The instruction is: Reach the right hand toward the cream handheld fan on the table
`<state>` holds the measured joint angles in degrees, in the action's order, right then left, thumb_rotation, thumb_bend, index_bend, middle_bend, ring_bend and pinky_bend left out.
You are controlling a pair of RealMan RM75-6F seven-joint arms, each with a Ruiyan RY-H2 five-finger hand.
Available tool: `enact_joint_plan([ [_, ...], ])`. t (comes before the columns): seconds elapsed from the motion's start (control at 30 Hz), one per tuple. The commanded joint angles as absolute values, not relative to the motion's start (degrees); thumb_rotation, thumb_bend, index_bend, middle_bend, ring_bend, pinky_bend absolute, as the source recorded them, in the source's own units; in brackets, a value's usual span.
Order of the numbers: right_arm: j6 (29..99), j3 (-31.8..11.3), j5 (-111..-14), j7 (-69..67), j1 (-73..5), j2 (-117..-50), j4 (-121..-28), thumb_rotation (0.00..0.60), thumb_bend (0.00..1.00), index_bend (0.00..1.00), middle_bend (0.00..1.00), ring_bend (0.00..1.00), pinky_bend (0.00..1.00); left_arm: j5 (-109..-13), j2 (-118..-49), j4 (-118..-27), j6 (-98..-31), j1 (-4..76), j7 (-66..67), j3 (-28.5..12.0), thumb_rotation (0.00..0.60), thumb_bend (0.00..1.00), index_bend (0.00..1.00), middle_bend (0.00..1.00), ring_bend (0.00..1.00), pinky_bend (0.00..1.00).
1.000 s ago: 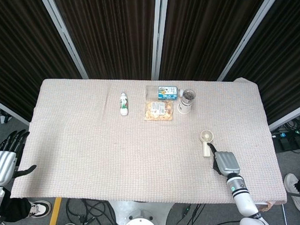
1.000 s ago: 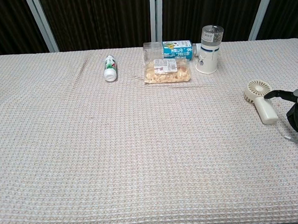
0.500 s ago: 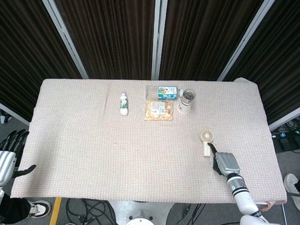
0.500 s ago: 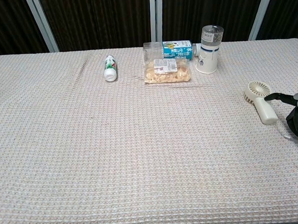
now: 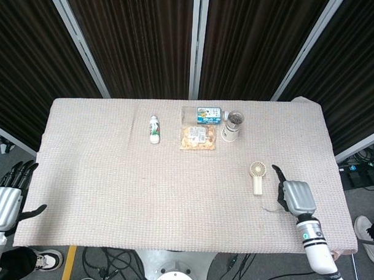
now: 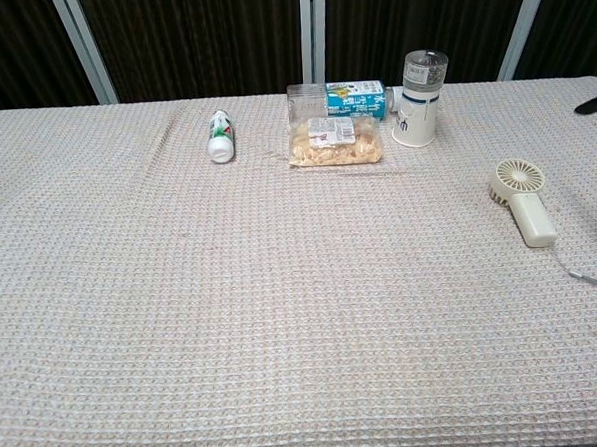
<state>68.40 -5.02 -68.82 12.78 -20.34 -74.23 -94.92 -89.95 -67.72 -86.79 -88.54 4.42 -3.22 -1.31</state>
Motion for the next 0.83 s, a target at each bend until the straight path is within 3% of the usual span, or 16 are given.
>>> enact_joint_plan([
  [0.03, 76.9, -5.5, -75.8, 8.8, -16.6, -71.9, -94.3, 0.6, 1.0, 0.07, 0.95, 0.82, 0.72, -90.0, -67.7, -87.1, -88.6, 4.5, -2.9, -1.3, 0.6, 0.05, 0.06, 0.04, 0.0, 0.18],
  [0.17, 87.4, -5.7, -82.4, 3.9, -12.9, -73.3, -87.2, 0.6, 1.0, 0.07, 0.93, 0.78, 0.7, -90.3, -67.6, -87.6, -88.6, 4.5, -2.3, -1.3, 0.6, 0.05, 0.06, 0.04, 0.0, 0.18],
  [0.23, 90.1, -4.8, -84.3, 1.4, -11.1, -73.1, -83.7, 0.6, 0.94, 0.05, 0.79, 0.63, 0.59, -90.4, -67.5, -88.1, -88.6, 4.6, -1.9, -1.2, 0.6, 0.05, 0.06, 0.04, 0.0, 0.18],
  [0.3, 88.2, -3.5, -82.8, 2.1, -9.9, -70.7, -84.1, 0.6, 0.51, 0.01, 0.34, 0.22, 0.27, -90.6, -67.4, -88.7, -88.6, 4.6, -1.4, -1.2, 0.6, 0.05, 0.06, 0.04, 0.0, 0.18],
  [0.33, 87.7, -3.2, -81.9, 2.8, -9.3, -69.4, -85.1, 0.6, 0.28, 0.0, 0.15, 0.07, 0.13, -90.7, -67.3, -89.0, -88.6, 4.7, -1.1, -1.2, 0.6, 0.05, 0.06, 0.04, 0.0, 0.18],
  [0.4, 88.1, -2.8, -81.3, 1.4, -7.8, -67.7, -86.3, 0.6, 0.06, 0.0, 0.0, 0.0, 0.01, -90.9, -67.1, -89.7, -88.7, 4.7, -0.6, -1.2, 0.6, 0.05, 0.06, 0.04, 0.0, 0.18],
  [0.53, 88.2, -2.3, -79.9, 2.5, -5.7, -65.3, -87.7, 0.6, 0.03, 0.0, 0.0, 0.0, 0.0, -91.0, -66.9, -90.7, -88.8, 4.5, 0.5, -1.0, 0.6, 0.05, 0.06, 0.04, 0.0, 0.18],
  [0.83, 87.8, -2.2, -80.7, 1.8, -4.4, -65.0, -87.3, 0.6, 0.1, 0.0, 0.0, 0.0, 0.0, -90.9, -67.2, -91.1, -88.3, 4.8, 1.3, -1.1, 0.6, 0.05, 0.06, 0.04, 0.0, 0.18],
])
